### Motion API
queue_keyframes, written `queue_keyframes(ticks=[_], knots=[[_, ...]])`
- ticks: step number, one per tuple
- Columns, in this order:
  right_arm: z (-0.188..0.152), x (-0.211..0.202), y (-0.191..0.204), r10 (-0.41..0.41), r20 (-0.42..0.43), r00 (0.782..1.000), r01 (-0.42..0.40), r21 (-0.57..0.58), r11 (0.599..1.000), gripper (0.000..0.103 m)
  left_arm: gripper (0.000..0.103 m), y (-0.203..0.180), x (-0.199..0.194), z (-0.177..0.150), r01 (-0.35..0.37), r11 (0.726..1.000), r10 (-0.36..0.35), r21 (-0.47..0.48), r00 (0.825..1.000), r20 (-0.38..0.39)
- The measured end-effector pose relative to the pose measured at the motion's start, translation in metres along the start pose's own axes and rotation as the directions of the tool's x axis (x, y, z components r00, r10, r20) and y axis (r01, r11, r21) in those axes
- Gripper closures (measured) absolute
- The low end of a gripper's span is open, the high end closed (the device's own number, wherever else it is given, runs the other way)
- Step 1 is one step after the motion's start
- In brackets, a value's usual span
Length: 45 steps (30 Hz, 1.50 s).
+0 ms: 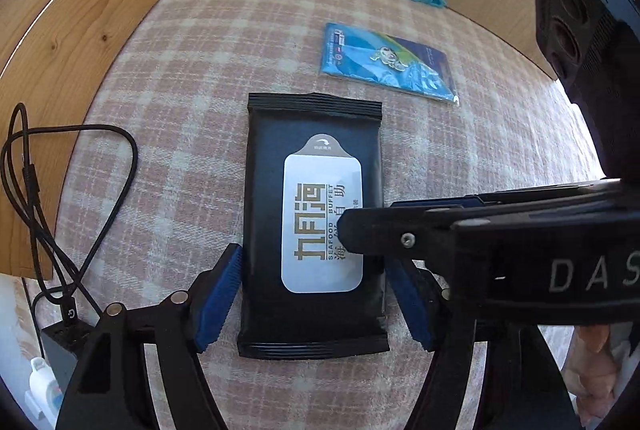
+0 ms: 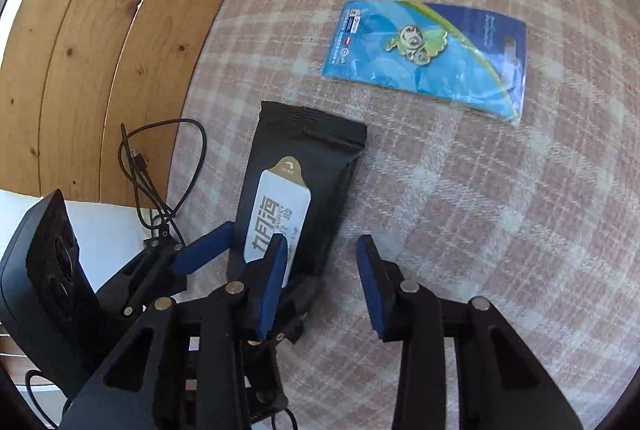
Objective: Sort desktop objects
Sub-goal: 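Close both grippers on the black wet-wipe pack together, then carry the wet-wipe pack into the tray and open both grippers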
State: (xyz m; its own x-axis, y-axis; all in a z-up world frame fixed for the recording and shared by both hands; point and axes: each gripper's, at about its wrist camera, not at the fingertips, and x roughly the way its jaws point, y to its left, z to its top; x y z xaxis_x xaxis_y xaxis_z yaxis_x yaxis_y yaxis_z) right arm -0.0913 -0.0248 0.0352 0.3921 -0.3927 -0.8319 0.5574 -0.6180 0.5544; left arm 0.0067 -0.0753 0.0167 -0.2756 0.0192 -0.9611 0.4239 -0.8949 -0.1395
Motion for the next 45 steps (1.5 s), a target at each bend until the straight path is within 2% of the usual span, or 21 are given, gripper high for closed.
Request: queue_keyframes(ticks=[3,8,14,19,24,28,33,39,45], knots=[[-0.002,0.000,0.005,-0.010,0.018,1.000,0.010,0.007,1.000,0.068,0.036,-0.011,-0.003,-0.004,0.018,1.000,-0.018,0.003,1.000,-0.002],[-0.005,0.001,0.011,-0.053,0.043,0.998,0.053,-0.009,0.999,0.068,0.046,-0.020,-0.012,-0.012,0.032,0.999,-0.032,0.010,0.999,0.010],[-0.027,-0.005,-0.008,-0.025,0.069,0.997,0.023,0.034,0.999,0.068,0.046,-0.041,-0.015,-0.031,0.082,0.997,-0.082,0.015,0.997,0.002],[-0.053,-0.020,-0.025,-0.026,0.111,0.994,0.019,0.063,0.998,0.068,0.046,-0.081,-0.024,-0.044,0.092,0.992,-0.092,0.087,0.996,0.001],[-0.087,-0.062,-0.056,-0.010,0.180,0.984,-0.010,0.113,0.994,0.068,0.046,-0.132,-0.035,-0.024,0.103,0.974,-0.110,0.201,0.994,0.024],[-0.120,-0.107,-0.086,-0.021,0.242,0.970,-0.013,0.141,0.990,0.068,0.046,-0.200,-0.047,-0.028,0.091,0.948,-0.113,0.304,0.992,0.055],[-0.169,-0.169,-0.137,-0.031,0.318,0.948,-0.034,0.199,0.979,0.068,0.046,-0.284,-0.065,-0.045,0.132,0.911,-0.168,0.390,0.984,0.059],[-0.242,-0.248,-0.204,-0.076,0.388,0.918,-0.030,0.261,0.965,0.068,0.046,-0.392,-0.089,-0.076,0.171,0.844,-0.229,0.509,0.972,0.054],[-0.319,-0.320,-0.271,-0.139,0.443,0.886,-0.020,0.335,0.942,0.068,0.046,-0.496,-0.098,-0.110,0.227,0.760,-0.297,0.609,0.955,0.015]])
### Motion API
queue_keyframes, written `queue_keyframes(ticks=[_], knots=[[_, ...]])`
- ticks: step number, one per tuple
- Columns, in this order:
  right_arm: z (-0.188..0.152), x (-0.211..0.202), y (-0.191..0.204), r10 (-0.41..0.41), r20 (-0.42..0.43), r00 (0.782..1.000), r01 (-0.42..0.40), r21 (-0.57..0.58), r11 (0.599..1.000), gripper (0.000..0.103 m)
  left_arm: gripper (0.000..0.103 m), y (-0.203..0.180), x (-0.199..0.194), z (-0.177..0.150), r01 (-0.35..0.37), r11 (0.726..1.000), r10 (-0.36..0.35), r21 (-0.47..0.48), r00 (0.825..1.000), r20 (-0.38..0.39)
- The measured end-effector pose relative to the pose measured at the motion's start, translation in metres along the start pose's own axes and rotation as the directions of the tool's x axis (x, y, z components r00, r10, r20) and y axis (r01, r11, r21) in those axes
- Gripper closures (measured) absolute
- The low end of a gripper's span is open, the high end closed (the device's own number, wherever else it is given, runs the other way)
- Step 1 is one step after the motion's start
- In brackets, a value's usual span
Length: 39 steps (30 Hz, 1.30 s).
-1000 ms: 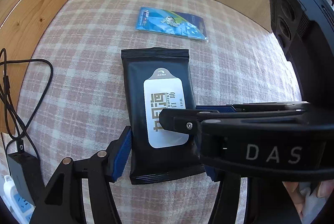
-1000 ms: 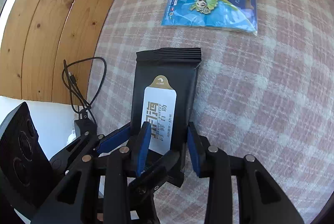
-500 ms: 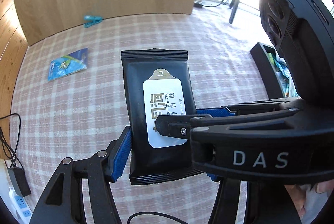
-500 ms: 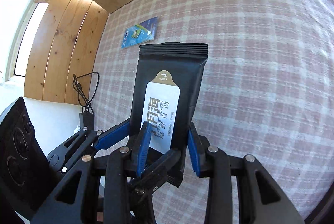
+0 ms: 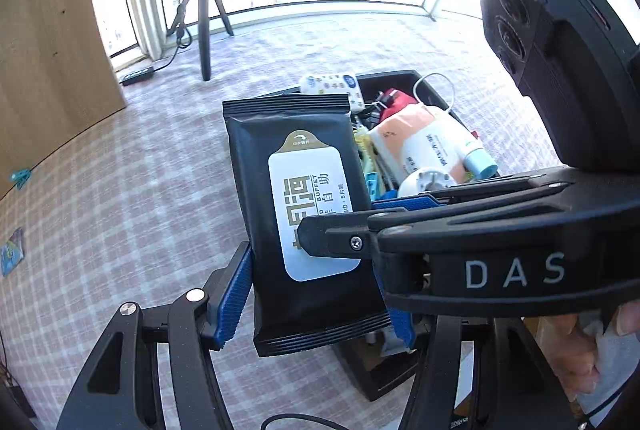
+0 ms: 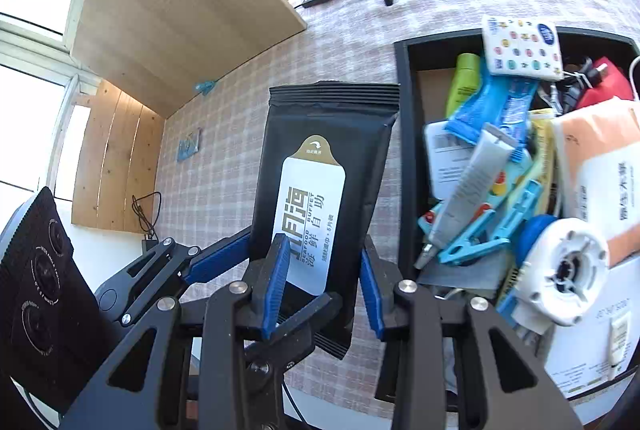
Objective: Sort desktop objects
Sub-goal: 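Carry the wet-wipe pack into the tray and open both grippers, then move left gripper over the blue packet while right gripper approaches the teal clip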
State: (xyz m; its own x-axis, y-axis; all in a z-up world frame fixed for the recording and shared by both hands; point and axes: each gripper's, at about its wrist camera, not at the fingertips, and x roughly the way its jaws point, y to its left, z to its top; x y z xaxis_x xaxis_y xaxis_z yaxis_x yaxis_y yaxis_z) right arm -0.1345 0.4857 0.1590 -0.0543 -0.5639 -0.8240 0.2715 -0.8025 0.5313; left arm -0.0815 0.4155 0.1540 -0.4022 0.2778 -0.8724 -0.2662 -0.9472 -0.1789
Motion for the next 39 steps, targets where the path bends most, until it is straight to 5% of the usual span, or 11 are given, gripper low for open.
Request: queue_keyframes(ticks=[8,16,26,39], knots=[[-0.011,-0.072,-0.084,-0.084,0.046,0.995,0.082,0.049,0.995,0.068,0.047,-0.090,0.022,0.032,0.052,0.995,-0.051,0.086,0.999,-0.007],[-0.005,-0.103,-0.130,-0.111,0.070,0.991,0.105,0.083,0.991,0.068,0.048,-0.119,0.039,0.048,0.021,0.992,-0.017,0.127,0.999,-0.038],[0.009,-0.117,-0.141,-0.106,0.115,0.988,0.092,0.121,0.988,0.068,0.048,-0.083,0.029,0.047,-0.014,0.998,0.016,0.060,1.000,-0.026],[0.032,-0.067,-0.064,-0.096,0.062,0.993,0.097,-0.013,0.995,0.068,0.048,0.019,0.006,0.019,-0.103,0.993,0.101,-0.052,0.994,-0.039]])
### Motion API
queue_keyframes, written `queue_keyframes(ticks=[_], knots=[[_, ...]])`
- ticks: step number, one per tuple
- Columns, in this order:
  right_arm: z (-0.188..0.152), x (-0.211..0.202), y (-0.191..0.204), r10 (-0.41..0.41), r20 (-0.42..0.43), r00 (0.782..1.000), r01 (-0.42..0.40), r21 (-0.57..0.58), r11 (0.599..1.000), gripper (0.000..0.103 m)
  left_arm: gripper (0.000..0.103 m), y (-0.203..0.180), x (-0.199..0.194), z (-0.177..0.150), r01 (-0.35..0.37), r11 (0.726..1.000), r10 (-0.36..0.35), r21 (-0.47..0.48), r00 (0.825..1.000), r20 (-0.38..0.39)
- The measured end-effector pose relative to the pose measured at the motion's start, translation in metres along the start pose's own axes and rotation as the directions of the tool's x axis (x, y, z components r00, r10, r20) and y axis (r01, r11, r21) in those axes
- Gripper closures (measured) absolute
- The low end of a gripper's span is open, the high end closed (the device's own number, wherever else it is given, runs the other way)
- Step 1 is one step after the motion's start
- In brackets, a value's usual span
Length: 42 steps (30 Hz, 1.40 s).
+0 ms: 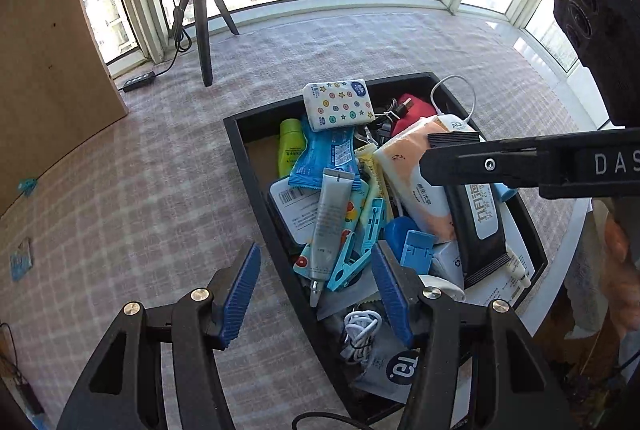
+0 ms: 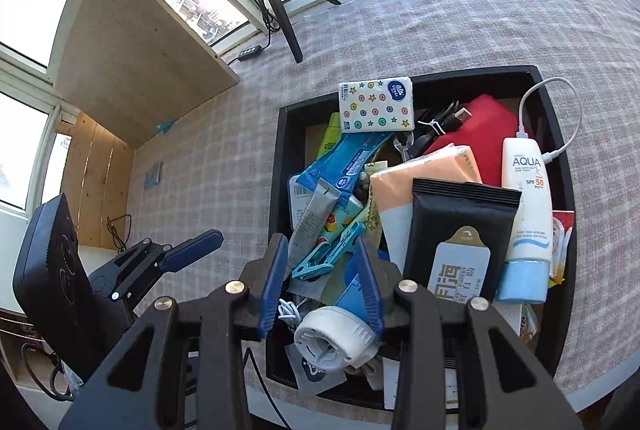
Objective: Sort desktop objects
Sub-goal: 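Move left gripper over the blue packet while right gripper approaches the teal clip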
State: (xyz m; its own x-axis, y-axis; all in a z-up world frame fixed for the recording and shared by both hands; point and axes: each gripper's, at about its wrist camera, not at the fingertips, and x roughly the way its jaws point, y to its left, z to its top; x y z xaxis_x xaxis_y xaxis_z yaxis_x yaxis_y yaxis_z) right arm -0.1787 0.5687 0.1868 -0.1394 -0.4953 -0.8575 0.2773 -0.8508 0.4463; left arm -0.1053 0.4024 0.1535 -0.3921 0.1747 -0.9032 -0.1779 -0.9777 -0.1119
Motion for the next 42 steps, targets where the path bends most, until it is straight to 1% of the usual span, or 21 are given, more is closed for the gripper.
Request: queue_keyframes(ticks=[2,3,4,6,9,12,14,18,23,24,26,27,29,30,32,33,34,36,38,40,42], knots=[[0.004,0.011,0.019,0.008,-0.014,1.000,-0.008,-0.032,0.999,0.068,0.048,0.025,-0.004,-0.006,-0.020,0.999,0.020,-0.025,1.000,-0.001],[0.006,0.017,0.029,0.023,-0.026,0.999,-0.024,-0.042,0.999,0.066,0.048,0.038,-0.006,-0.010,-0.030,0.999,0.030,-0.038,1.000,-0.004],[0.007,0.023,0.039,0.042,-0.042,0.998,-0.044,-0.048,0.998,0.062,0.048,0.052,-0.008,-0.014,-0.040,0.998,0.040,-0.053,0.999,-0.009],[0.010,0.036,0.061,0.069,-0.069,0.995,-0.074,-0.070,0.995,0.060,0.048,0.079,-0.010,-0.023,-0.063,0.995,0.062,-0.081,0.998,-0.020],[0.013,0.055,0.099,0.043,-0.073,0.996,-0.054,-0.148,0.988,0.059,0.047,0.123,-0.016,-0.037,-0.103,0.987,0.100,-0.122,0.994,-0.035],[0.017,0.076,0.139,0.038,-0.091,0.995,-0.056,-0.210,0.976,0.059,0.047,0.167,-0.022,-0.052,-0.145,0.977,0.139,-0.157,0.989,-0.047],[0.022,0.090,0.165,0.023,-0.097,0.995,-0.047,-0.257,0.965,0.058,0.047,0.196,-0.025,-0.063,-0.189,0.967,0.182,-0.170,0.982,-0.057],[0.033,0.119,0.220,-0.017,-0.082,0.996,-0.013,-0.349,0.937,0.058,0.047,0.257,-0.031,-0.086,-0.266,0.942,0.256,-0.204,0.964,-0.075],[0.054,0.164,0.293,-0.041,-0.082,0.996,0.001,-0.444,0.896,0.058,0.047,0.339,-0.031,-0.113,-0.310,0.904,0.288,-0.294,0.951,-0.117],[0.058,0.174,0.308,-0.053,-0.079,0.995,0.011,-0.462,0.887,0.058,0.047,0.356,-0.030,-0.118,-0.313,0.894,0.288,-0.321,0.950,-0.123],[0.069,0.198,0.336,-0.070,-0.082,0.994,0.021,-0.484,0.875,0.051,0.047,0.387,-0.027,-0.125,-0.310,0.878,0.282,-0.366,0.951,-0.130],[0.075,0.210,0.350,-0.075,-0.088,0.993,0.023,-0.489,0.872,0.045,0.047,0.400,-0.025,-0.127,-0.313,0.871,0.284,-0.379,0.950,-0.132],[0.089,0.238,0.378,-0.091,-0.090,0.992,0.036,-0.488,0.872,0.042,0.044,0.427,-0.019,-0.129,-0.319,0.857,0.288,-0.405,0.948,-0.137],[0.095,0.251,0.390,-0.096,-0.087,0.992,0.042,-0.483,0.875,0.042,0.041,0.440,-0.016,-0.129,-0.314,0.849,0.282,-0.425,0.949,-0.138],[0.108,0.280,0.413,-0.105,-0.079,0.991,0.055,-0.478,0.877,0.041,0.039,0.463,-0.009,-0.129,-0.281,0.831,0.250,-0.480,0.960,-0.131],[0.113,0.294,0.423,-0.119,-0.072,0.990,0.070,-0.476,0.876,0.040,0.037,0.473,-0.006,-0.127,-0.260,0.822,0.229,-0.507,0.966,-0.123],[0.118,0.309,0.431,-0.133,-0.071,0.989,0.084,-0.471,0.878,0.039,0.033,0.481,-0.002,-0.125,-0.241,0.812,0.213,-0.532,0.970,-0.114],[0.125,0.336,0.443,-0.140,-0.089,0.986,0.085,-0.453,0.888,0.039,0.029,0.492,0.008,-0.118,-0.224,0.796,0.202,-0.563,0.974,-0.101],[0.132,0.360,0.451,-0.148,-0.099,0.984,0.091,-0.433,0.897,0.039,0.029,0.497,0.019,-0.110,-0.202,0.785,0.185,-0.585,0.979,-0.090],[0.138,0.379,0.455,-0.157,-0.101,0.982,0.103,-0.406,0.908,0.039,0.028,0.497,0.030,-0.102,-0.200,0.788,0.182,-0.583,0.979,-0.089],[0.144,0.392,0.456,-0.147,-0.112,0.983,0.096,-0.370,0.924,0.039,0.028,0.496,0.042,-0.096,-0.231,0.792,0.207,-0.566,0.972,-0.107]])
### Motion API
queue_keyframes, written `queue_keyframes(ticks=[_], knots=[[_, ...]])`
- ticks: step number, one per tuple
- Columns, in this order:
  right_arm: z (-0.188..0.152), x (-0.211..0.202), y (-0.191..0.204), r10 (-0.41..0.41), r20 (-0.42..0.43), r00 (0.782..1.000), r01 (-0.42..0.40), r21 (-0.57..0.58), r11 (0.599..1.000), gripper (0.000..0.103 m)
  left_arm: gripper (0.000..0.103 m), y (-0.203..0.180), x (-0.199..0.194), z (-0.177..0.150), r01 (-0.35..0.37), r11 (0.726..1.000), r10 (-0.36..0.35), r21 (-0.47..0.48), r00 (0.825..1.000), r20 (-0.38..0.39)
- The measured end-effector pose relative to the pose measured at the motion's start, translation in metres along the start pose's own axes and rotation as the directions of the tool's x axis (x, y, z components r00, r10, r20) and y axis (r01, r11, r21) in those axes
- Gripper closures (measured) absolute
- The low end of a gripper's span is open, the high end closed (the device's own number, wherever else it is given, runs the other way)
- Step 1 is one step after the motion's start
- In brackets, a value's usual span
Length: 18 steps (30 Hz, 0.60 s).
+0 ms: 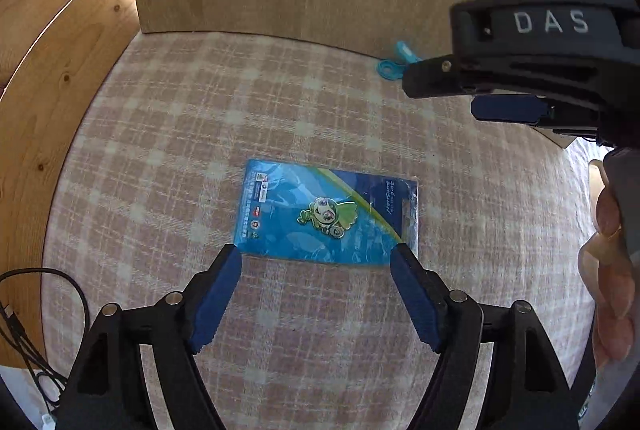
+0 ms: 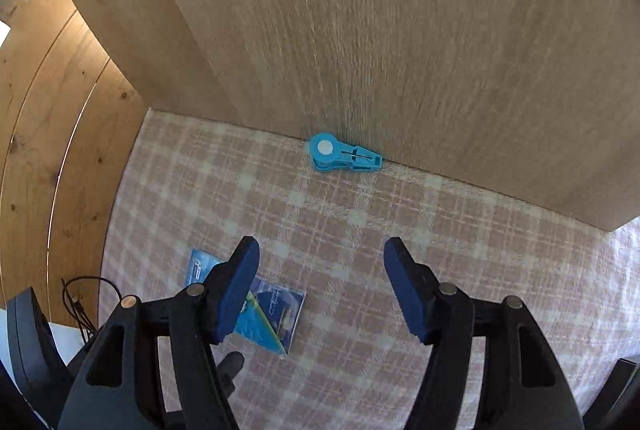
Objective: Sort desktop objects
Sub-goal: 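Move left gripper over the blue packet while right gripper approaches the teal clip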
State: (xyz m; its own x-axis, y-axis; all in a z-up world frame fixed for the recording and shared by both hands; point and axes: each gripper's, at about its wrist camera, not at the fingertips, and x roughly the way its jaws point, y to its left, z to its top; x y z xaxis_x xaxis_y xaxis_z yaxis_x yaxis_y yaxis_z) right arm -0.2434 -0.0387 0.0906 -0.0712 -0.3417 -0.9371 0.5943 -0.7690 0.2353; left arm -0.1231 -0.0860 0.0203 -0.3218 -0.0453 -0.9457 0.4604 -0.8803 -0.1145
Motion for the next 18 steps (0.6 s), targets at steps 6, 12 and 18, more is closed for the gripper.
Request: queue_keyframes(ticks=[6,12,18], knots=[[0.015,0.017,-0.007,0.020,0.012,1.000,-0.021,0.084,0.996,0.039,0.024,-0.015,0.013,0.008,-0.073,0.997,0.072,0.026,0.997,0.035],[0.021,0.023,-0.007,0.021,0.014,1.000,-0.023,0.096,0.995,0.039,0.015,-0.002,0.019,0.014,-0.090,0.996,0.090,-0.001,0.995,0.035],[0.023,0.028,-0.009,0.044,-0.014,0.999,-0.042,0.090,0.995,0.039,0.016,0.020,0.014,0.017,-0.017,0.998,0.018,-0.063,1.000,0.020]])
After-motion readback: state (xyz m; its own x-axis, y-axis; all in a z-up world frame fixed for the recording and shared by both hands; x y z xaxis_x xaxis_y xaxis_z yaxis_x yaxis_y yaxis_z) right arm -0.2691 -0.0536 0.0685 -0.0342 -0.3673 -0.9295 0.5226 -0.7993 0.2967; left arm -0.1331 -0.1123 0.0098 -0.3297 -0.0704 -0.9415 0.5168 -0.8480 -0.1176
